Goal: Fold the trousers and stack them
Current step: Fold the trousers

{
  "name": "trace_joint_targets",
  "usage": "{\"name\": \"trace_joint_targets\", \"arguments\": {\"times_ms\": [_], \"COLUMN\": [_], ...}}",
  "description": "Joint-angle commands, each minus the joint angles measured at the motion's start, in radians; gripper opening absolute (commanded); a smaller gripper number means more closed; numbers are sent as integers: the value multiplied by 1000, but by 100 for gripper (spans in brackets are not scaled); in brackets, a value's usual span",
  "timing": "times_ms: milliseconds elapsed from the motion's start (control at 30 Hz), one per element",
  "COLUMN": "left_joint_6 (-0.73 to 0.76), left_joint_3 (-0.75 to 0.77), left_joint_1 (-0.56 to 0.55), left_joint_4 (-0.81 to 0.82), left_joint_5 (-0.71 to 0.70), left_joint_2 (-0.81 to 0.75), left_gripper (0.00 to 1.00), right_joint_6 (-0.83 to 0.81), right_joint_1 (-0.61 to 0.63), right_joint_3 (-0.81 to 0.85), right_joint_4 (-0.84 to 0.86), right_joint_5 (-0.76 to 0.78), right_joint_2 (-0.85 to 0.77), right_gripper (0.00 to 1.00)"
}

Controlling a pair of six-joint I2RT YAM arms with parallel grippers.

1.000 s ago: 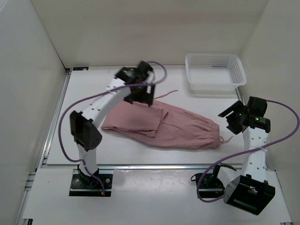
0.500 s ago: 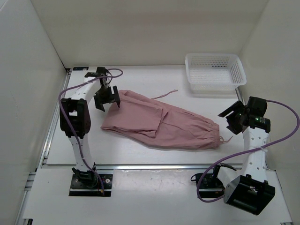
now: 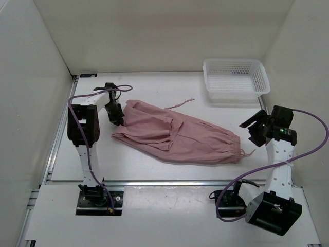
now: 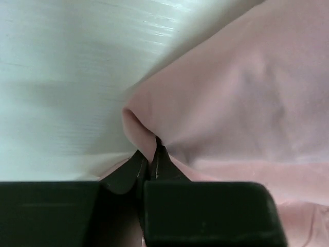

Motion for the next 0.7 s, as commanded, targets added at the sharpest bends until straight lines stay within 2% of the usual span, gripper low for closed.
{"name": "trace_joint_targets", "arguments": {"times_ms": [0, 133, 300, 367, 467, 567, 667], "left_joint_6": [-24, -70, -61, -51, -50, -92, -156], "left_joint_3": [1, 47, 262, 340, 435, 435, 412], "left_joint_1": [32, 112, 146, 109, 68, -24, -175], "left_joint_4": [9, -47, -176, -228, -282, -282, -273], "left_joint_5": [-39, -195, -312, -395, -374, -365, -386], "left_joint_2": [-69, -205, -308, -319, -328, -374, -385], "left_gripper": [10, 10, 10, 10, 10, 10, 10], "right_joint_6": [-1, -1, -1, -1, -1, 8, 17], "right_joint_1": [7, 7, 7, 7, 7, 7, 7], "right_joint_3": [8, 17, 8, 8, -3, -15, -27], "right_joint_4": [22, 13, 13, 13, 22, 31, 43], "right_joint_5": [-17, -17, -17, -28, -28, -58, -68], "right_joint_2": [1, 1, 1, 1, -8, -8, -8], "right_gripper": [76, 76, 76, 76, 76, 76, 76]}}
